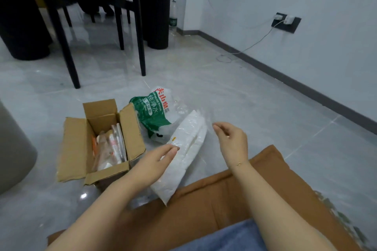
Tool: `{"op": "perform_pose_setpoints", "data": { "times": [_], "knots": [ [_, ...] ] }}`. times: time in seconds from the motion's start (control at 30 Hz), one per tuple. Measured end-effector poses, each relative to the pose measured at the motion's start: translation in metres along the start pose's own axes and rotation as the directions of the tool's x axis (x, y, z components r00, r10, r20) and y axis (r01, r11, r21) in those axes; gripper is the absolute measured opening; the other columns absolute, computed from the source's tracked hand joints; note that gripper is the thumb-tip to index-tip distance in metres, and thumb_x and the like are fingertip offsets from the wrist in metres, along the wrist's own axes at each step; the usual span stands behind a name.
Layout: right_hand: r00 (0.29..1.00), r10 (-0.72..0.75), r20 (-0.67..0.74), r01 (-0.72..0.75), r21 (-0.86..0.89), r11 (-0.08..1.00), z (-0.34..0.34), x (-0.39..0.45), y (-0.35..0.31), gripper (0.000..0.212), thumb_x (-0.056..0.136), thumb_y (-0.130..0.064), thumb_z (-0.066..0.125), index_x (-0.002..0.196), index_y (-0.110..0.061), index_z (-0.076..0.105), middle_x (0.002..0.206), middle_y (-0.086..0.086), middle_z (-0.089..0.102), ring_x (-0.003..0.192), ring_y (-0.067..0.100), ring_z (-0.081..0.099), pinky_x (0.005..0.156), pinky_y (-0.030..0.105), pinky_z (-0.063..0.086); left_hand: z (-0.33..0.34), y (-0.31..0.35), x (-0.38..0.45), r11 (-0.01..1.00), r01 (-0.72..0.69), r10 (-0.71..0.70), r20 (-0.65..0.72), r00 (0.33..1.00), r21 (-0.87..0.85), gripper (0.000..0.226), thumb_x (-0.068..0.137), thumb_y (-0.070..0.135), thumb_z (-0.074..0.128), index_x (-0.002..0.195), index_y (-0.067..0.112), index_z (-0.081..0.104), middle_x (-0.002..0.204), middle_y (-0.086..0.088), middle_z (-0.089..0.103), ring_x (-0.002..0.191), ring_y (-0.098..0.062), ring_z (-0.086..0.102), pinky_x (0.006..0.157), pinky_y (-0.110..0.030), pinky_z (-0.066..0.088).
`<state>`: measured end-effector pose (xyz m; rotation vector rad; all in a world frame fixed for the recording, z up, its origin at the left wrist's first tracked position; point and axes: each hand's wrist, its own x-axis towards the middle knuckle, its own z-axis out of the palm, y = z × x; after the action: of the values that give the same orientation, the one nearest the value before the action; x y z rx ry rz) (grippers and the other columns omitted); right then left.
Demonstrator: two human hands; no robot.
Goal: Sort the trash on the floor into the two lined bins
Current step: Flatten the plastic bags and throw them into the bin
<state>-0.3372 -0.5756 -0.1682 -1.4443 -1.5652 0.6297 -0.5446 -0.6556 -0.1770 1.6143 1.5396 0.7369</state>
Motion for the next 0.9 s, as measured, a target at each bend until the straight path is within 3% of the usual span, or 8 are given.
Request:
{"op": "perform_pose_setpoints", "data": {
  "times": [0.1,0.2,0.3,0.47,0.53,0.67,0.77,0.9],
  "knots": [
    [0.98,-0.182,0.081,0.186,-0.05,0.981,-0.008,-0.025,-0.017,0.016,0.092,-0.024,0.061,0.101,-0.024,0.074,0.099,-0.018,0.071,0.093,-0.002,0.063,0.08,0.013,0.047,-0.009,0.007,-0.001,0.901,0.124,-0.169,-0.072,0.983,-0.415,0.028,0.101,0.035,0.04,0.119,0.022,0.057,0.126,-0.001,0.062,0.109,-0.012,0.06,0.098,-0.03,0.046],
    [0.907,-0.396,0.143,0.41,-0.088,0.908,-0.003,-0.044,-0.028,0.019,0.091,-0.021,0.062,0.104,-0.026,0.074,0.105,-0.016,0.07,0.098,0.001,0.062,0.084,0.019,0.048,-0.022,0.013,-0.007,0.565,0.235,-0.324,0.049,0.945,-0.791,0.041,0.098,0.037,0.046,0.125,0.007,0.052,0.122,-0.014,0.063,0.107,-0.026,0.064,0.092,-0.037,0.052],
    [0.788,-0.573,0.227,0.597,-0.052,0.8,0.012,-0.057,-0.036,0.021,0.089,-0.021,0.059,0.103,-0.027,0.073,0.105,-0.016,0.07,0.099,0.001,0.06,0.084,0.019,0.049,-0.031,0.014,-0.012,0.338,0.285,-0.296,0.186,0.937,-0.897,0.054,0.09,0.048,0.055,0.124,0.006,0.054,0.12,-0.02,0.065,0.111,-0.031,0.064,0.089,-0.042,0.056],
    [0.644,-0.704,0.299,0.739,-0.005,0.674,0.035,-0.064,-0.047,0.021,0.088,-0.023,0.058,0.101,-0.023,0.075,0.104,-0.013,0.072,0.101,0.006,0.059,0.088,0.019,0.049,-0.032,0.016,-0.009,0.312,0.134,-0.349,0.018,0.937,-0.941,0.021,0.097,0.016,0.053,0.109,0.0,0.06,0.091,-0.014,0.073,0.08,-0.022,0.071,0.066,-0.03,0.06],
    [0.692,-0.658,0.296,0.673,0.065,0.737,0.037,-0.066,-0.051,0.021,0.085,-0.028,0.063,0.102,-0.023,0.074,0.11,-0.013,0.07,0.108,0.004,0.059,0.094,0.025,0.048,-0.034,0.012,-0.01,0.444,0.059,-0.44,-0.16,0.884,-0.894,0.016,0.095,0.004,0.053,0.108,0.004,0.063,0.076,-0.005,0.07,0.066,-0.013,0.067,0.061,-0.025,0.056],
    [0.865,-0.366,0.342,0.234,0.37,0.899,0.025,-0.066,-0.063,0.041,0.083,-0.039,0.061,0.121,-0.025,0.063,0.126,-0.016,0.06,0.121,0.0,0.051,0.101,0.014,0.038,-0.043,0.018,-0.015,0.558,0.007,-0.392,-0.256,0.884,-0.83,0.013,0.09,0.003,0.062,0.102,0.002,0.066,0.087,-0.01,0.07,0.082,-0.02,0.065,0.086,-0.035,0.053],
    [0.964,-0.103,0.243,-0.019,0.454,0.891,0.027,-0.053,-0.061,0.03,0.088,-0.026,0.065,0.118,-0.022,0.063,0.12,-0.01,0.063,0.111,-0.002,0.056,0.092,0.013,0.045,-0.046,0.024,-0.016,0.577,0.012,-0.347,-0.231,0.909,-0.817,0.007,0.085,0.003,0.068,0.091,0.005,0.068,0.086,-0.011,0.074,0.073,-0.016,0.071,0.071,-0.029,0.058],
    [0.914,0.124,0.385,-0.317,0.491,0.812,0.028,-0.037,-0.053,0.02,0.087,-0.017,0.066,0.104,-0.007,0.069,0.09,0.005,0.072,0.079,0.017,0.067,0.074,0.028,0.058,-0.04,0.021,-0.012,0.615,0.072,-0.316,-0.161,0.935,-0.785,0.023,0.081,0.003,0.071,0.103,-0.002,0.067,0.088,-0.015,0.074,0.069,-0.017,0.071,0.061,-0.025,0.058]
  ]
}}
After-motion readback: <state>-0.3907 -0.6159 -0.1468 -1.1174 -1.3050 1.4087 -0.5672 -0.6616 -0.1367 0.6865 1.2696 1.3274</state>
